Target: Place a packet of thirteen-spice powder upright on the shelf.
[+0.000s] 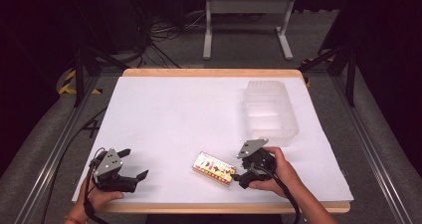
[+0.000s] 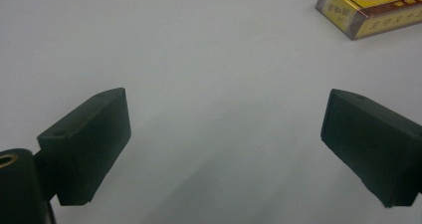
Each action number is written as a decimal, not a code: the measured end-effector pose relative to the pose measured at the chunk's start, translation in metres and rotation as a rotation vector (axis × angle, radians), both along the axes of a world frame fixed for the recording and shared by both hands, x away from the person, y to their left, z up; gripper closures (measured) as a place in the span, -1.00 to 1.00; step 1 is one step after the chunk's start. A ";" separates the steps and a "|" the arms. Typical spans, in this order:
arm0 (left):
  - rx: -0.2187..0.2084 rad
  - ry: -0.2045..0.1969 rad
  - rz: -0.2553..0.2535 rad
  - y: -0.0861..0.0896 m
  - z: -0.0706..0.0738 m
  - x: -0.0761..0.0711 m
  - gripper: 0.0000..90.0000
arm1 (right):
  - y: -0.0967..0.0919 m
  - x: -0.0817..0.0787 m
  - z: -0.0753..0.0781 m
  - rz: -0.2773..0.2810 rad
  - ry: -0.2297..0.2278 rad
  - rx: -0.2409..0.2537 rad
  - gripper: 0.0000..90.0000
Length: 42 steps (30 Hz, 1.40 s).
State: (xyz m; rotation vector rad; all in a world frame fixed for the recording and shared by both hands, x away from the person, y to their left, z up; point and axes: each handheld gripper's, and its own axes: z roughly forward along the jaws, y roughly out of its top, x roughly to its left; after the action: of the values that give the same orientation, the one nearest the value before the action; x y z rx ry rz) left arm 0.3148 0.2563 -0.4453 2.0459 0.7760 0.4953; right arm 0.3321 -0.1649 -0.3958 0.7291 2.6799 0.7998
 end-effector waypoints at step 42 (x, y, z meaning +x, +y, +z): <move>-0.006 -0.012 -0.031 -0.001 0.001 -0.002 -0.86 | 0.116 0.054 -0.028 0.059 0.163 -0.125 -0.30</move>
State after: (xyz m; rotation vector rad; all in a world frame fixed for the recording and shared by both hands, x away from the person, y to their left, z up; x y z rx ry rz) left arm 0.3131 0.2556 -0.4446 2.0450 0.7372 0.4870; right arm 0.3859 -0.0494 -0.4236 0.7169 2.8780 0.6032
